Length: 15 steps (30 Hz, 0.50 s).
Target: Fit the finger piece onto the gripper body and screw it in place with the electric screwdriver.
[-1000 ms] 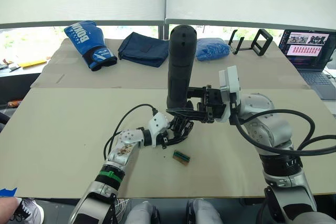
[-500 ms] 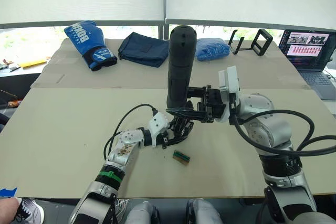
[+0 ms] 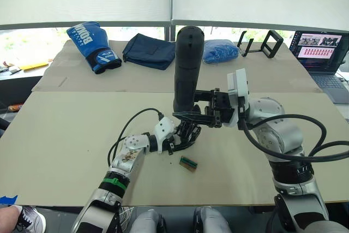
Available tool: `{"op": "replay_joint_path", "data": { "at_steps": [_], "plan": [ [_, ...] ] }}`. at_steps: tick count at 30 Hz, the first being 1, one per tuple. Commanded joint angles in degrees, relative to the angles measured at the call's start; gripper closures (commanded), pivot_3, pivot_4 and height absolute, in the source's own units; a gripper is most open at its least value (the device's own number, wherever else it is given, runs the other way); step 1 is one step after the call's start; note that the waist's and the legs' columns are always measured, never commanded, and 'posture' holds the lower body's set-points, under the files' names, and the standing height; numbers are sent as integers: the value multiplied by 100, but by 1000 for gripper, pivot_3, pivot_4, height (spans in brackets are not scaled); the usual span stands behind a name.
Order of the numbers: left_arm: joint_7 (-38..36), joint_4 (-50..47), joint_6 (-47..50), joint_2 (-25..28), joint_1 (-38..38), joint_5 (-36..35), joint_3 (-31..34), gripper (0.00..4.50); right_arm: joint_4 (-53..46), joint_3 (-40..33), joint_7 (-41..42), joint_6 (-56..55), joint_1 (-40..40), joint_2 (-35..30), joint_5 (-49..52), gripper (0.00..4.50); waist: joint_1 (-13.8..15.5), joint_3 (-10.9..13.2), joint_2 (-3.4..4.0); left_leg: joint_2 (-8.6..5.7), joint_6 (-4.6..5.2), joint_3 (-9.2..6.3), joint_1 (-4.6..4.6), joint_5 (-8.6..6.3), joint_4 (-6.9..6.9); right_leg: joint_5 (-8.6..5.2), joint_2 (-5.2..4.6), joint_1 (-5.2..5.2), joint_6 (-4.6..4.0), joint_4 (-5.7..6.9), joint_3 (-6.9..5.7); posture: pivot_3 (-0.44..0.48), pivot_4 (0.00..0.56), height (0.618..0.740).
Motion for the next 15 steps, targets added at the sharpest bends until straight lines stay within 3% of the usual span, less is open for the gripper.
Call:
{"op": "replay_joint_path", "data": {
  "at_steps": [1, 15],
  "plan": [
    [-56, 68, 104, -15, 121, 39, -124, 2196, -255, -153, -15, -154, -103, 1, 114, 2593, 0, 0, 0, 0, 0, 0, 0, 0, 0, 0, 0, 0, 0, 0, 0, 0, 150, 740],
    [-63, 85, 105, -21, 109, 40, -129, 2196, -333, -189, 26, -58, -105, -57, 217, 2593, 1, 0, 0, 0, 0, 0, 0, 0, 0, 0, 0, 0, 0, 0, 0, 0, 150, 740]
  ]
}}
